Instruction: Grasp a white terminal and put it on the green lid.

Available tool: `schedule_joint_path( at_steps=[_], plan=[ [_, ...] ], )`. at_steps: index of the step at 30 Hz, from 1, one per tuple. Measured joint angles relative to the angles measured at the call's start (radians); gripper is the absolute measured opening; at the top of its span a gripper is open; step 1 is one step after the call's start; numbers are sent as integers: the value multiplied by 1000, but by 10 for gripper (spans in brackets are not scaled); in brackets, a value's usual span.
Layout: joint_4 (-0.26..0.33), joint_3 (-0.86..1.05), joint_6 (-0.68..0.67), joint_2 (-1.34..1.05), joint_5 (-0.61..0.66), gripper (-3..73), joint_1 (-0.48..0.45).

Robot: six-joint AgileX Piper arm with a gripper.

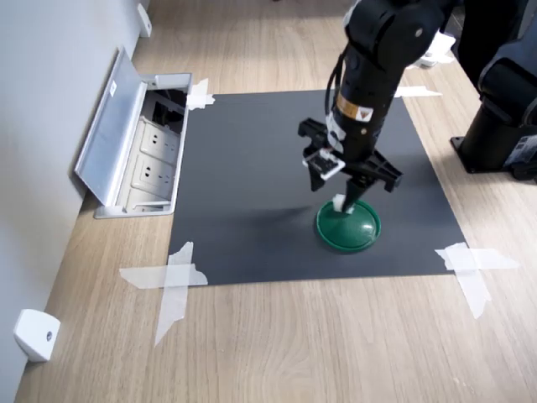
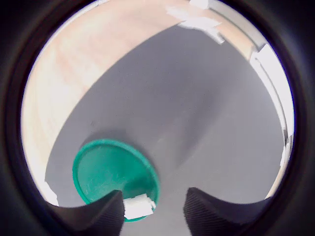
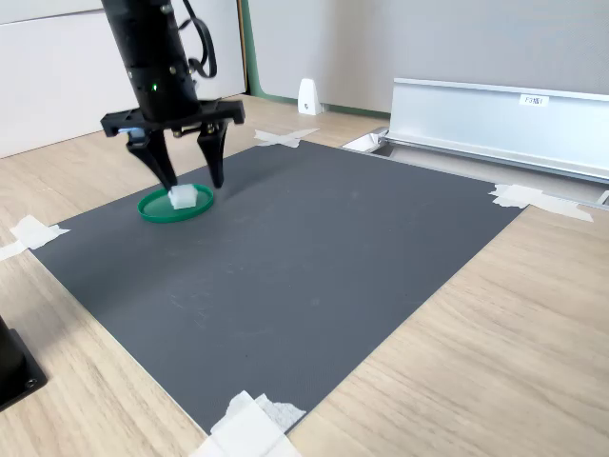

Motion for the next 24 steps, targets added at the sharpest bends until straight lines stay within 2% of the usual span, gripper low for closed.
schedule_joint_path(
  at_steps=[2, 5, 8, 12, 17, 20, 24],
  plan=[
    [44, -1, -4, -24, 0, 334, -10],
    [122, 0, -45, -65, 1, 135, -17],
    [195, 13, -104, -146, 1, 28, -18],
    [217, 77, -117, -315, -55, -2, -18],
    [217, 259, -37, -609, -235, -5, -43],
    [215, 377, 1, -792, -351, -7, -121],
    [205, 512, 37, -1014, -465, -7, -284]
  ],
)
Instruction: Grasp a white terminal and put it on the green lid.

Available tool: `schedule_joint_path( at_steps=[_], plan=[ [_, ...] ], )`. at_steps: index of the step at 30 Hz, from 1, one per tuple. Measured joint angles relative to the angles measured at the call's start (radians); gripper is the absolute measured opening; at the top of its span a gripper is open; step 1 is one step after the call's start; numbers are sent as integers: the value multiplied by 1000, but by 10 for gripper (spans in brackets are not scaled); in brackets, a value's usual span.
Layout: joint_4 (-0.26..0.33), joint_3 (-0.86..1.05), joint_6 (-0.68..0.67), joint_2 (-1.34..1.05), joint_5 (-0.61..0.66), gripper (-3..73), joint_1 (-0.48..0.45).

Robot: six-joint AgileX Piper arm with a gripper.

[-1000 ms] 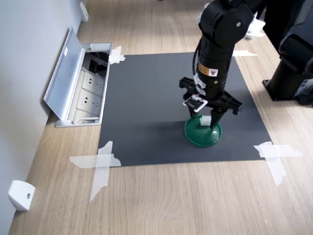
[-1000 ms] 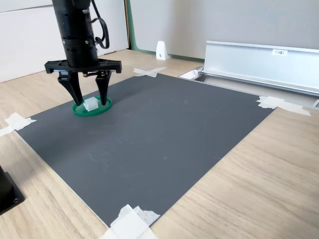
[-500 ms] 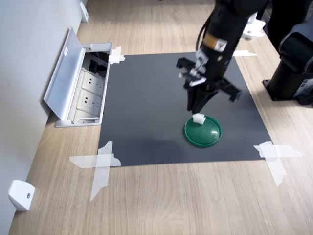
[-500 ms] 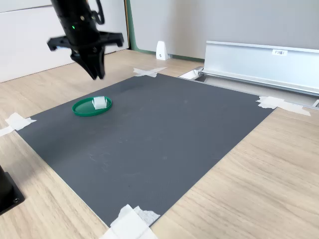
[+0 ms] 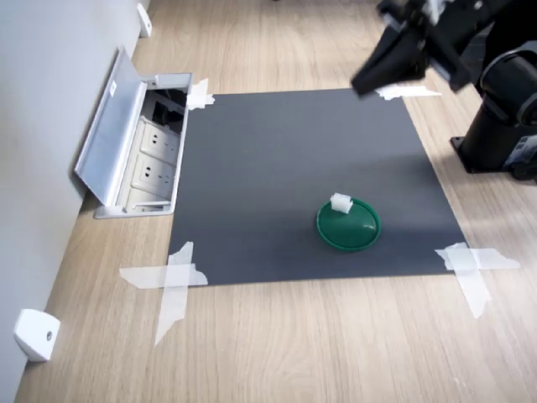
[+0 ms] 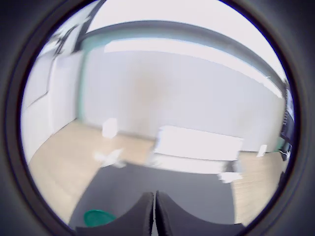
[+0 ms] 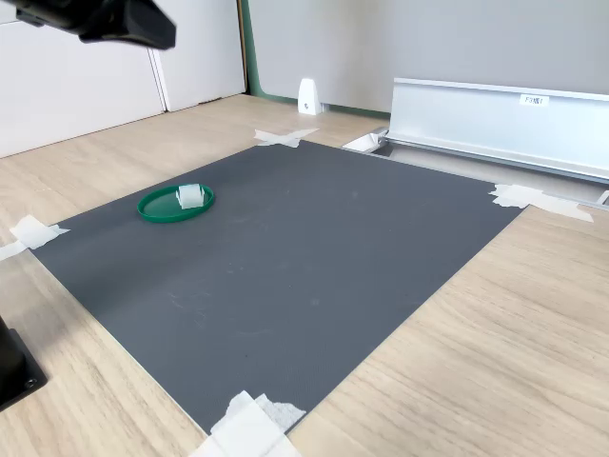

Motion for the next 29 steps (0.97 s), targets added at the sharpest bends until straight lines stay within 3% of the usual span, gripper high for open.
schedule_joint_path(
  at_steps=[4, 8, 13, 20, 29],
  plan=[
    [-28, 101, 17, -180, -11, -7, -131],
    [-39, 179, 56, -330, -10, -7, -192],
    [-68, 241, 70, -471, -11, -7, -195],
    [-162, 276, 74, -480, -2, -7, -195],
    [-180, 276, 75, -480, 3, -8, -197]
  ],
)
